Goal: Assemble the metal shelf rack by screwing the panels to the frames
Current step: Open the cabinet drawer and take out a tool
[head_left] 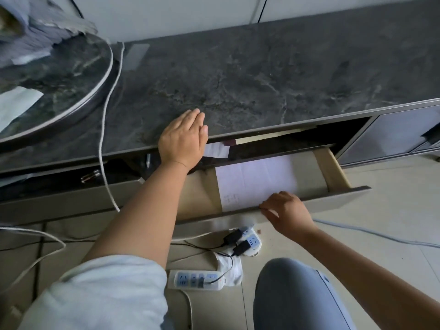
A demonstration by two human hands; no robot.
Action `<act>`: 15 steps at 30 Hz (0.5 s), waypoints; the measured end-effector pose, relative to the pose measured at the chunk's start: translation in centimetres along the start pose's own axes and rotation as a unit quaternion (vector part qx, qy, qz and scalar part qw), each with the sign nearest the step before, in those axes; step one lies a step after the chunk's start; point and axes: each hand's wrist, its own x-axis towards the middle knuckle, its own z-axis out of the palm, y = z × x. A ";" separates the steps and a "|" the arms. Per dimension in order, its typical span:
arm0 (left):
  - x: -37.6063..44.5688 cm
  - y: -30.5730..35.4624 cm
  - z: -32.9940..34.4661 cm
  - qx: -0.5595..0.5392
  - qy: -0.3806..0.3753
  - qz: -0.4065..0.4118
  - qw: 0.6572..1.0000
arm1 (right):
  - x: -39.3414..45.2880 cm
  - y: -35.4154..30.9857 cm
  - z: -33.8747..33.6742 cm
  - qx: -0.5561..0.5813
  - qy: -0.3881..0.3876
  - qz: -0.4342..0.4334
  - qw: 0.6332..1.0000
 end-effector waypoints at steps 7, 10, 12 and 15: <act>0.0 0.3 -0.4 -0.008 -0.012 -0.001 1.000 | -1.7 0.5 -4.5 0.086 -0.168 0.083 0.978; 0.1 0.0 0.4 -0.008 0.031 0.015 0.999 | -0.7 2.2 -6.0 0.047 -0.206 0.137 0.968; 0.1 -0.1 0.9 0.012 0.068 0.036 0.997 | 0.3 3.7 -6.2 0.000 -0.269 0.168 0.949; 0.4 -0.2 0.9 0.045 0.103 0.058 0.992 | 2.3 4.3 -5.4 -0.012 -0.398 0.173 0.901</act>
